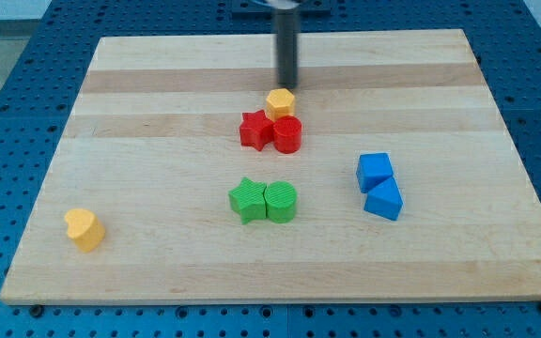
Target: Move the yellow hexagon left to the green star
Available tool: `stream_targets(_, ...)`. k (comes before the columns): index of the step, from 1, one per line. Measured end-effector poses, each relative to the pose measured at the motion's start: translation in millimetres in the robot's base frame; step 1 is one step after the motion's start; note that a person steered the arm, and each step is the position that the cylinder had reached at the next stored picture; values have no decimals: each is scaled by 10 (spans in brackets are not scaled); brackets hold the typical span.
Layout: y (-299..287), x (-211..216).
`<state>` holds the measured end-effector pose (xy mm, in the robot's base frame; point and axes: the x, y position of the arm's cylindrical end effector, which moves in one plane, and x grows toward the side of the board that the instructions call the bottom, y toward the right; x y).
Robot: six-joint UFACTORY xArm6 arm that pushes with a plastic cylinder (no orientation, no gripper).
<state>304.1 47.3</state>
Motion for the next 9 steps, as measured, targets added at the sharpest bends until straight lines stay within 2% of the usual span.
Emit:
stream_targets(1,503,109)
stream_targets(2,486,605)
stream_targets(3,416,610)
stream_targets(9,-1730,610)
